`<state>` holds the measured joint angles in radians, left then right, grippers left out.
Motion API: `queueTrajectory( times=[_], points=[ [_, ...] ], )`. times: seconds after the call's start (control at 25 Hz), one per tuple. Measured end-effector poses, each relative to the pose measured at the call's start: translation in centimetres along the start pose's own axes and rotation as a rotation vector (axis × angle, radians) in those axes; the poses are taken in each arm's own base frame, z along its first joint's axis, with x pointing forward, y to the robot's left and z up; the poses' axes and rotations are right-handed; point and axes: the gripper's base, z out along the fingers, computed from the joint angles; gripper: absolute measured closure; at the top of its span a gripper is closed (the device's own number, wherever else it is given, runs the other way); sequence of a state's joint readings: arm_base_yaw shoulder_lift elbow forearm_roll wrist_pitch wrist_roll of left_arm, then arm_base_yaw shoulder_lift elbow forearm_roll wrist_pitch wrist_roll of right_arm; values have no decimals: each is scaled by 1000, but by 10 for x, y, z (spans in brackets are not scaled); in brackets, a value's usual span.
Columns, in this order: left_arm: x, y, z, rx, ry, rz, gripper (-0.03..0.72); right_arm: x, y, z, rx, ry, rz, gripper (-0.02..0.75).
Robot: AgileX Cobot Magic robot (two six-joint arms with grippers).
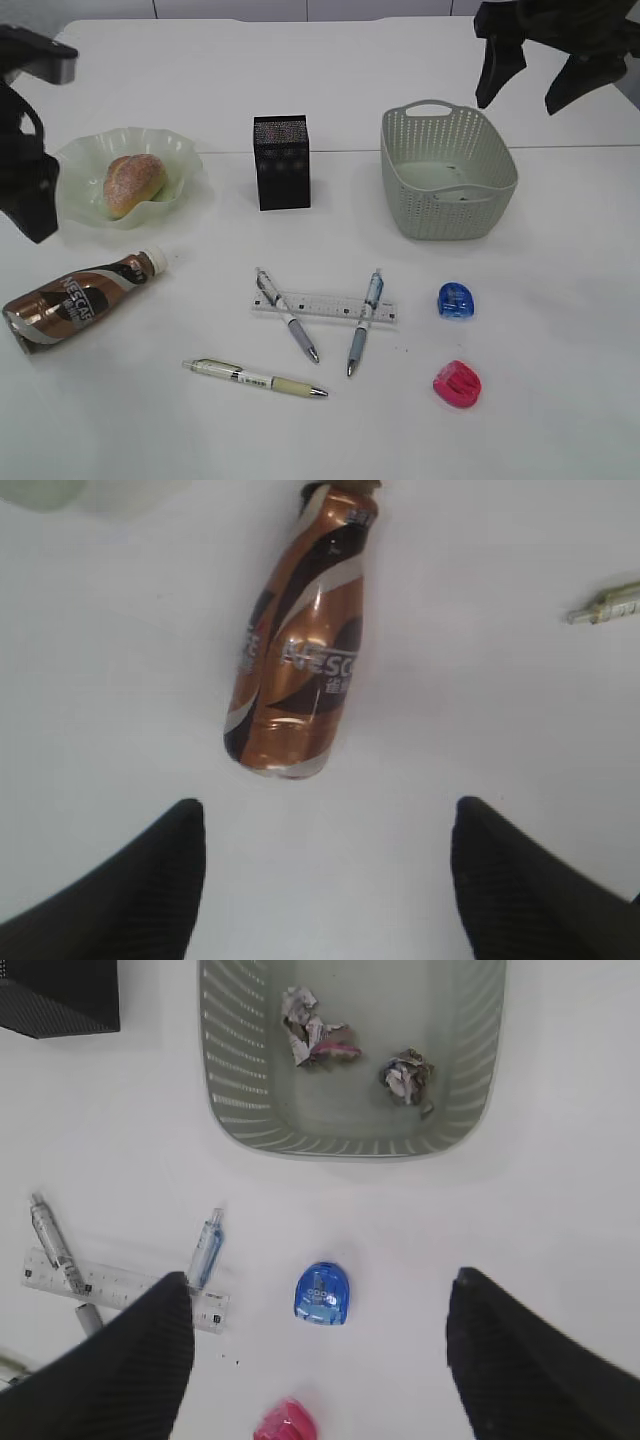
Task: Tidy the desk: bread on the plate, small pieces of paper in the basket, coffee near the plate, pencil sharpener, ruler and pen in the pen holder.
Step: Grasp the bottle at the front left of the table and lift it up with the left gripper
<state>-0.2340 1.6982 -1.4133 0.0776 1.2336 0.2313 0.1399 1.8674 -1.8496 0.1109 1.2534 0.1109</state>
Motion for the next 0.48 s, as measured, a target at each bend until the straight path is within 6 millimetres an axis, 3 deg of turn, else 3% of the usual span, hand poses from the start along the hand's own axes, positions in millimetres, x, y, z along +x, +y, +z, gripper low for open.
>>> queueTrajectory(
  times=[0.24, 0.48],
  points=[
    [-13, -2, 36, -8, 70, 70, 129, 0, 1, -4, -3, -11, 0, 161],
    [-24, -2, 40, -14, -30, 68, 129, 1, 0, -4, -3, -9, -4, 161]
  ],
)
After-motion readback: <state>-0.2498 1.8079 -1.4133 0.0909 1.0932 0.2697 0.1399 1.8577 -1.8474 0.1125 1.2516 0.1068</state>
